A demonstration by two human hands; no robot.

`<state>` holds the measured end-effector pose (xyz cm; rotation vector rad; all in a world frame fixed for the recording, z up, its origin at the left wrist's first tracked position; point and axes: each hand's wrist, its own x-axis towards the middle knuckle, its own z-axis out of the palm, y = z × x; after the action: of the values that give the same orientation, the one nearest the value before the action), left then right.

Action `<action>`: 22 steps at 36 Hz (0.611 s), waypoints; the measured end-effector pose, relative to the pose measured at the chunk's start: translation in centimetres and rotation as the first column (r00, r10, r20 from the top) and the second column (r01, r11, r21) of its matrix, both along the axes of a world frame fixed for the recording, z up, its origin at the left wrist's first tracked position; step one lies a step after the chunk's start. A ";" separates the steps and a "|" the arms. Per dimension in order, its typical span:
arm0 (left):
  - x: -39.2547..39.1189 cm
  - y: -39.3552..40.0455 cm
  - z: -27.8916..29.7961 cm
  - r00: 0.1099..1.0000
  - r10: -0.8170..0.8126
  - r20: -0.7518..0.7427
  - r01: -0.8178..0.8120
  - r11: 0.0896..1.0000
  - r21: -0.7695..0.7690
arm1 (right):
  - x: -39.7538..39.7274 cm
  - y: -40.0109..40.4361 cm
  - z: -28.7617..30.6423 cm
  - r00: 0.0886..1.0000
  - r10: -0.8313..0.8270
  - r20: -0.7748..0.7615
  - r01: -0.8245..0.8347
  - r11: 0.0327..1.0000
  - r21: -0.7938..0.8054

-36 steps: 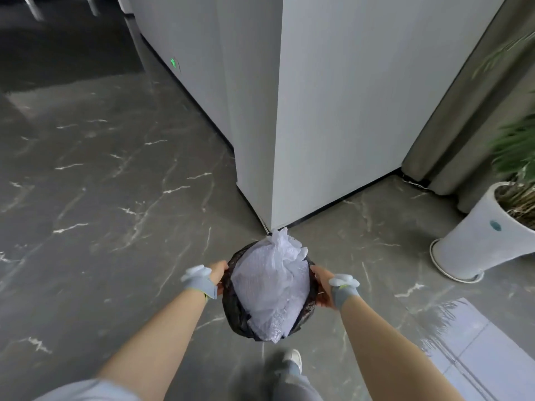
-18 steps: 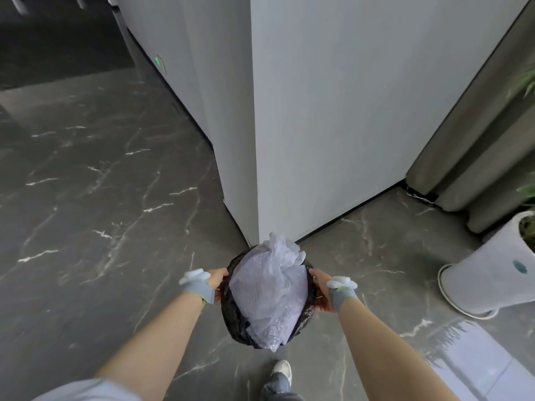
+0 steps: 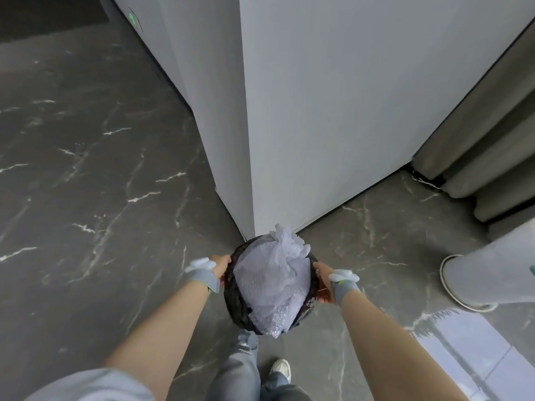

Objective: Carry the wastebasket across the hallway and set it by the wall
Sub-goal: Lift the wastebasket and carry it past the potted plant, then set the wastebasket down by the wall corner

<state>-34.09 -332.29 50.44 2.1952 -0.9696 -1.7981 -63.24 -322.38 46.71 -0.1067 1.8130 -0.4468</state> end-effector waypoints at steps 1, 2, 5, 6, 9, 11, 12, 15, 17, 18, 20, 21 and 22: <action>0.1 -1.1 -0.1 1.000 -0.002 0.003 0.002 1.000 0.002 | 0.3 -1.0 0.0 1.000 -0.020 0.011 0.020 1.000 -0.004; 0.3 -1.9 -0.7 1.000 -0.003 -0.001 0.003 1.000 0.004 | 0.5 -1.6 -0.2 0.999 -0.038 0.020 0.038 0.999 0.005; 1.3 -4.7 -3.7 0.996 -0.063 0.058 0.060 0.997 0.049 | 0.7 -2.9 -1.2 0.993 -0.117 0.018 0.117 0.993 0.032; 1.6 -5.5 -5.1 0.996 -0.077 0.045 0.075 0.995 0.059 | 0.7 -3.2 -1.7 0.991 -0.134 0.020 0.133 0.990 0.050; 2.0 -7.9 -9.0 0.992 -0.123 0.031 0.120 0.989 0.081 | 0.9 -4.2 -2.0 0.981 -0.190 0.023 0.189 0.980 0.062; 1.6 -9.7 -11.3 0.984 -0.169 0.046 0.165 0.983 0.079 | 0.8 -5.2 -2.6 0.972 -0.234 0.026 0.231 0.970 0.069; 1.3 -10.4 -11.5 0.982 -0.187 0.032 0.184 0.980 0.076 | 0.6 -5.5 -3.2 0.968 -0.251 0.006 0.250 0.966 0.070; -0.2 -11.5 -10.4 0.967 -0.247 0.062 0.240 0.965 0.102 | 0.2 -6.3 -4.7 0.949 -0.315 -0.025 0.316 0.946 0.070; -1.8 -11.7 -9.8 0.957 -0.282 0.062 0.275 0.956 0.102 | -0.3 -6.5 -5.9 0.938 -0.343 -0.055 0.347 0.934 0.086; -2.5 -11.3 -7.3 0.957 -0.281 0.065 0.273 0.956 0.109 | -0.3 -6.6 -6.3 0.940 -0.337 -0.059 0.341 0.935 0.099; -5.0 -11.4 -6.6 0.942 -0.325 0.079 0.312 0.940 0.136 | -2.0 -6.3 -10.7 0.937 -0.339 -0.082 0.347 0.931 0.114; -5.9 -11.7 -6.9 0.943 -0.326 0.071 0.313 0.938 0.150 | -2.7 -6.3 -13.3 0.946 -0.315 -0.078 0.323 0.937 0.133; -6.1 -11.4 -6.6 0.940 -0.333 0.078 0.319 0.935 0.154 | -2.1 -6.1 -12.1 0.951 -0.300 -0.075 0.308 0.939 0.152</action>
<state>-40.19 -343.67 43.84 2.3444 -1.3402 -1.9580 -65.31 -328.51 34.64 0.2819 1.9158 -0.5148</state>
